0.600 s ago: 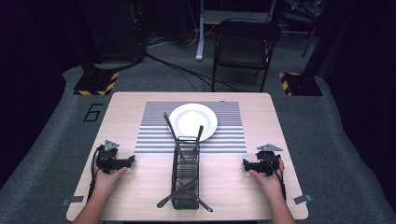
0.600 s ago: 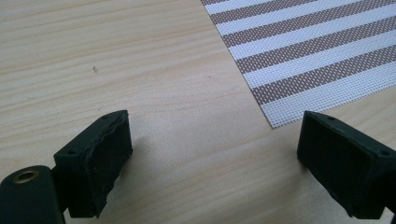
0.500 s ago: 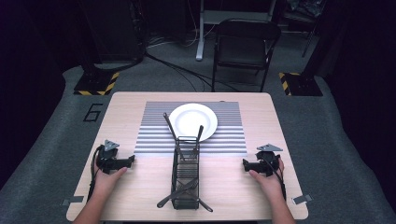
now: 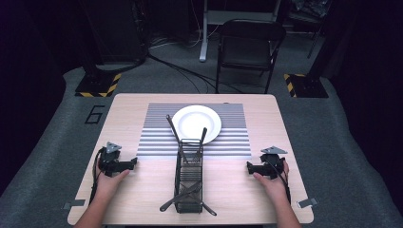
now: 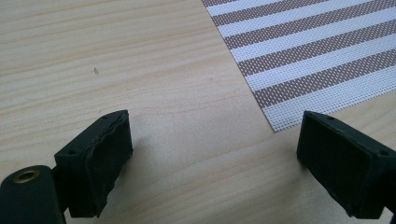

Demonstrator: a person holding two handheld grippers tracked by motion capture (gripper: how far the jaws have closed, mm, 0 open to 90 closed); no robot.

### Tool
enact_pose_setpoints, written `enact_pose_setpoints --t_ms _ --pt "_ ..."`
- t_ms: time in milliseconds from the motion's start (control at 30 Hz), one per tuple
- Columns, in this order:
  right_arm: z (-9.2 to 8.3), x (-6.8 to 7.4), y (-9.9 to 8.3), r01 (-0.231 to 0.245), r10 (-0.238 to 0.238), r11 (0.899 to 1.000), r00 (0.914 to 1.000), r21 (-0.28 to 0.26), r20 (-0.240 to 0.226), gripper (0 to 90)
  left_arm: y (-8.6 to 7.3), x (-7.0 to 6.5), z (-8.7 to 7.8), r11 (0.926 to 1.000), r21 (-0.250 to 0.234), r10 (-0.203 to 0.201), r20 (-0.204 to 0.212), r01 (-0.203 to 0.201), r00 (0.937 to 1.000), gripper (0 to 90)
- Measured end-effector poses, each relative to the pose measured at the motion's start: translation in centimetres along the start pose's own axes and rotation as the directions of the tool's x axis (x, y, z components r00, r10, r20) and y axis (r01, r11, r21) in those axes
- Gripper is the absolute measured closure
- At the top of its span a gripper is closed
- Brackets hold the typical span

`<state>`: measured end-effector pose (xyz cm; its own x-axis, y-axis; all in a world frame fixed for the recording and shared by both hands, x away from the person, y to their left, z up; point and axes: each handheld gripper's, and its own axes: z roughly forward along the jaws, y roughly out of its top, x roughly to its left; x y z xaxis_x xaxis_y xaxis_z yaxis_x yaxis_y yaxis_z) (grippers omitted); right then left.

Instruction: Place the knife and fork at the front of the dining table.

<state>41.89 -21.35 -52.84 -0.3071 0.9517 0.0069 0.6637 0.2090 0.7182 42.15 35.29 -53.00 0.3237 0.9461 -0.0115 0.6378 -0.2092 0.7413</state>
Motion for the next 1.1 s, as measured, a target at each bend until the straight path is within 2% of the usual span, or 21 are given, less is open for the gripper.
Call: enact_pose_setpoints --t_ms 167,267,433,500,633,667,700,733,800,900,967,1100 --pt "-0.1 0.2 0.0 -0.004 0.004 1.000 1.0000 -0.007 0.000 4.5 0.0 0.0 0.0 1.0000 0.000 0.000 0.000 0.000 1.0000 10.2" --pt "-0.5 0.3 0.1 -0.003 0.003 1.000 1.0000 -0.009 -0.001 15.5 0.0 0.0 0.0 1.0000 0.000 -0.001 -0.001 0.001 1.0000 10.2" --pt "-0.8 0.8 0.3 0.002 -0.002 1.000 1.0000 0.008 -0.006 20.7 0.0 0.0 0.0 1.0000 0.000 -0.001 0.000 0.001 1.0000 10.1" --pt "-1.1 1.1 0.5 0.011 -0.011 1.000 0.9998 0.000 -0.015 24.3 0.0 0.0 0.0 1.0000 0.000 -0.001 0.000 0.001 1.0000 10.1" --pt "-1.7 1.6 1.0 0.012 -0.013 1.000 0.9983 -0.013 -0.057 31.7 0.0 0.0 0.0 1.0000 0.000 0.000 -0.001 0.000 1.0000 10.0" --pt "-2.0 2.1 1.3 0.037 -0.038 0.999 0.9964 -0.011 -0.075 34.6 0.0 0.0 0.0 1.0000 -0.001 -0.002 0.000 0.002 1.0000 10.0" --pt "-2.0 2.1 1.3 0.037 -0.038 0.999 0.9964 -0.011 -0.075 34.6 0.0 0.0 0.0 1.0000 0.000 0.000 -0.001 0.000 1.0000 10.0" --pt "-2.3 2.5 1.6 0.059 -0.058 0.998 0.9921 0.007 -0.111 40.2 0.0 0.0 0.0 1.0000 0.000 0.000 0.000 0.000 1.0000 10.0" --pt "-2.4 2.7 1.7 0.058 -0.056 0.998 0.9910 0.007 -0.121 40.3 0.0 0.0 0.0 1.0000 0.000 0.000 0.000 0.000 1.0000 10.0" --pt "-3.1 3.6 2.1 0.082 -0.083 0.997 0.9887 -0.016 -0.125 40.5 0.0 0.0 0.0 1.0000 0.000 0.001 -0.001 -0.001 1.0000 10.0" --pt "-3.4 4.1 2.4 0.083 -0.086 0.996 0.9890 -0.029 -0.120 39.8 0.0 0.0 0.0 1.0000 0.000 0.001 -0.001 -0.001 1.0000 10.0" --pt "-4.1 4.6 2.8 0.076 -0.080 0.997 0.9868 -0.032 -0.141 41.6 0.0 0.0 0.0 1.0000 0.000 0.000 0.000 0.000 1.0000 10.0"
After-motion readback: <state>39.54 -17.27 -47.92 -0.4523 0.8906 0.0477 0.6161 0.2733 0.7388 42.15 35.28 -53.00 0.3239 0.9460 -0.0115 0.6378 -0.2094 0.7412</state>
